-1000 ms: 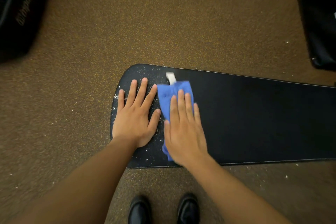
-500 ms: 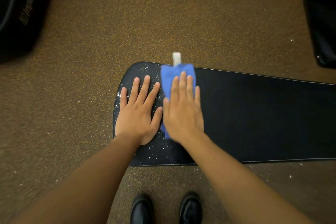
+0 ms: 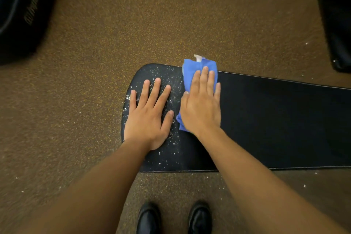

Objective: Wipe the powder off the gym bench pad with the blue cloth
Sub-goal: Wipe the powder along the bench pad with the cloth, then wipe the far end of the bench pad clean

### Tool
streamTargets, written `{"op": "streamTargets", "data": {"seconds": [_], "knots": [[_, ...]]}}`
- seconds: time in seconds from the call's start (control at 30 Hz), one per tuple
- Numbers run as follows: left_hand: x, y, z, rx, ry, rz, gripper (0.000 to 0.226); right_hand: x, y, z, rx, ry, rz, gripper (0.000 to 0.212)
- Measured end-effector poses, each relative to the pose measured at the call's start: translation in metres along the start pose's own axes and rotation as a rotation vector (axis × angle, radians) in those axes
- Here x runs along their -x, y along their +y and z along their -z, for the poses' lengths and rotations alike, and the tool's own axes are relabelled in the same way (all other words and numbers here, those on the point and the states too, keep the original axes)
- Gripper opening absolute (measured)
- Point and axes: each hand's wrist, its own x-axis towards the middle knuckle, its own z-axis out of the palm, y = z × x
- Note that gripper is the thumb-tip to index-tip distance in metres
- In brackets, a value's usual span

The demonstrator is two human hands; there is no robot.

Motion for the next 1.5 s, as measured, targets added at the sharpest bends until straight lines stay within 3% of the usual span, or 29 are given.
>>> {"op": "streamTargets", "data": {"seconds": [0.17,0.3,0.43,0.6,0.8,0.9,1.0,1.07,1.27,1.5], "knots": [[0.0,-0.001,0.002,0.023,-0.005,-0.013,0.065,0.092,0.015,-0.006,0.02,-0.064,0.283,0.063],[0.0,-0.002,0.002,0.01,-0.005,-0.009,0.065,0.085,0.048,-0.004,0.041,-0.041,0.159,0.065],[0.0,-0.001,0.0,0.023,0.016,-0.012,0.065,0.031,0.022,0.001,0.002,-0.018,-0.045,0.067],[0.006,-0.001,0.001,0.239,0.199,0.012,0.067,0.032,-0.03,-0.005,-0.045,-0.01,0.041,0.071],[0.013,-0.002,0.007,0.441,0.338,-0.004,0.068,0.044,-0.024,0.015,-0.462,-0.173,0.174,0.081],[0.012,0.002,0.013,0.346,0.309,-0.083,0.067,0.05,0.003,0.033,-0.614,-0.083,0.178,0.082],[0.007,0.027,0.018,0.211,0.228,-0.099,0.066,0.049,0.044,0.039,-0.501,0.156,0.116,0.066],[0.002,0.05,0.016,0.144,0.172,-0.077,0.067,0.045,0.07,0.036,-0.378,0.212,0.132,0.06],[0.002,0.079,-0.01,0.024,0.061,0.065,0.069,0.034,0.099,0.021,-0.148,0.105,0.096,0.068],[-0.005,0.076,-0.016,-0.015,0.008,0.061,0.066,0.035,0.104,0.007,-0.04,0.07,0.069,0.071]]}}
